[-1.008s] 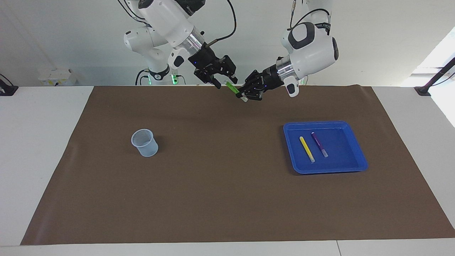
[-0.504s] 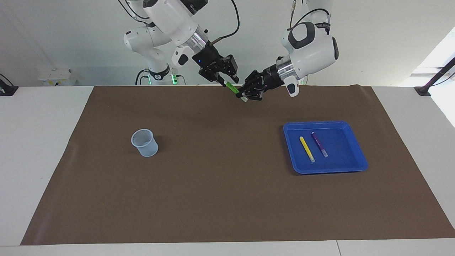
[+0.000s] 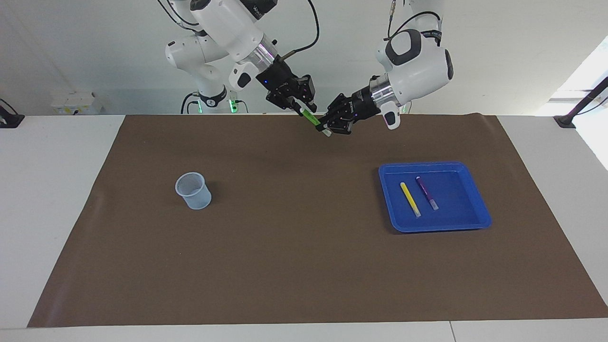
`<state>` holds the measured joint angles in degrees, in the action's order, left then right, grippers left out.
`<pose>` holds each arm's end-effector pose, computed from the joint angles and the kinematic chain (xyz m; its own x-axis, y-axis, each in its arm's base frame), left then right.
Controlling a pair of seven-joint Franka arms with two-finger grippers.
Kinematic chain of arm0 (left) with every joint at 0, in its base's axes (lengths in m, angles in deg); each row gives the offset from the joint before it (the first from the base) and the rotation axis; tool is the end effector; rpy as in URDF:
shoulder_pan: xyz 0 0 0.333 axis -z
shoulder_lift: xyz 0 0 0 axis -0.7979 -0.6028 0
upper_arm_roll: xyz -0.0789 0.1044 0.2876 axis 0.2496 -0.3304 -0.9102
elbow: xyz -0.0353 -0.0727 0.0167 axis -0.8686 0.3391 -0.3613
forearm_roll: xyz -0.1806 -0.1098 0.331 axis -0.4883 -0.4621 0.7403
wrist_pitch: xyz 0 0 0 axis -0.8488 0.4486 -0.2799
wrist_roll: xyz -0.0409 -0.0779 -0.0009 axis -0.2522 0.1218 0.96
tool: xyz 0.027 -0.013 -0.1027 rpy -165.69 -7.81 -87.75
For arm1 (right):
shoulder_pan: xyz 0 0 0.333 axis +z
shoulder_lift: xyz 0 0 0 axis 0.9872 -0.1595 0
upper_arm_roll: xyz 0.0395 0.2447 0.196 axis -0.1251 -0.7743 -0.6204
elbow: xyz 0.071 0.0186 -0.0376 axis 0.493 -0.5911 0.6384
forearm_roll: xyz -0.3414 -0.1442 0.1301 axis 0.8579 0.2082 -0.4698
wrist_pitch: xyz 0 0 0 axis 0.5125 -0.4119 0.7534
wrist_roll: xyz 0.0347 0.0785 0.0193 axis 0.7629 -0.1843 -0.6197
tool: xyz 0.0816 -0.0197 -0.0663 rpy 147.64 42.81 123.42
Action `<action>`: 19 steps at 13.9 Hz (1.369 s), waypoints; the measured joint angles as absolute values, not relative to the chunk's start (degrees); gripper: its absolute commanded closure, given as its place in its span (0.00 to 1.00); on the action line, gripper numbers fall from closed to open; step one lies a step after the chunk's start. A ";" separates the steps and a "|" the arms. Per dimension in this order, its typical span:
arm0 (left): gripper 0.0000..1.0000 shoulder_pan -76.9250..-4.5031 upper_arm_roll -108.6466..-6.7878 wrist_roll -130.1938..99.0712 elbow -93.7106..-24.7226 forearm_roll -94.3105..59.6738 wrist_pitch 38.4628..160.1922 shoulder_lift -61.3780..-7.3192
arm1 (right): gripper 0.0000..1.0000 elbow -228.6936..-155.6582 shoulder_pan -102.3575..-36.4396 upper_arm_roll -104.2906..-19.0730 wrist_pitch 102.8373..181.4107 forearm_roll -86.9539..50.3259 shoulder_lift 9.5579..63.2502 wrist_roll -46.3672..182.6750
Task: Transfer and insert pens with both arms
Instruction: 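Grasp the green pen with the right gripper and open the left gripper, then insert the green pen into the cup with the right gripper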
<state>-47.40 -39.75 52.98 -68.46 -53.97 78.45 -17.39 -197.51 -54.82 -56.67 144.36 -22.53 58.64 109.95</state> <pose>0.4600 -0.2910 0.5167 0.0359 0.5932 -0.8042 0.9950 -0.0961 -0.0265 0.4747 0.2879 0.5918 0.9540 -0.2717 -0.1264 -0.2931 -0.7581 -0.5826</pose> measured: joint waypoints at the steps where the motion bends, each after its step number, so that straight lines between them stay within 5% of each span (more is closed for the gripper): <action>1: 1.00 -47.39 -39.72 52.99 -68.48 -54.00 78.45 -17.39 | 1.00 -197.51 -54.85 -56.67 144.27 -22.53 58.65 109.95; 3: 1.00 -47.38 -39.68 52.99 -68.52 -54.09 78.45 -17.39 | 1.00 -197.51 -54.91 -56.66 144.11 -22.53 58.68 109.95; 4: 0.72 -47.37 -39.66 53.00 -68.53 -54.12 78.45 -17.39 | 1.00 -197.50 -54.93 -56.65 143.97 -22.53 58.68 109.95; 5: 0.07 -47.35 -39.60 53.00 -68.54 -54.18 78.45 -17.39 | 1.00 -197.43 -54.99 -56.58 143.64 -22.54 58.69 109.93; 6: 0.00 -47.31 -39.50 53.00 -68.54 -54.24 78.47 -17.39 | 1.00 -197.26 -55.19 -56.47 142.77 -22.41 58.70 109.62; 12: 0.00 -47.50 -39.64 53.00 -68.54 -54.26 78.82 -17.38 | 1.00 -193.95 -64.95 -56.00 129.36 -10.38 58.71 90.16; 16: 0.00 -50.98 -39.83 52.96 -69.01 -54.26 78.92 -17.38 | 1.00 -193.76 -75.43 -55.43 127.35 -0.15 58.31 66.32; 19: 0.00 -54.17 -39.97 52.41 -69.77 -54.16 78.87 -17.38 | 1.00 -194.26 -77.38 -55.37 127.74 8.96 57.35 57.71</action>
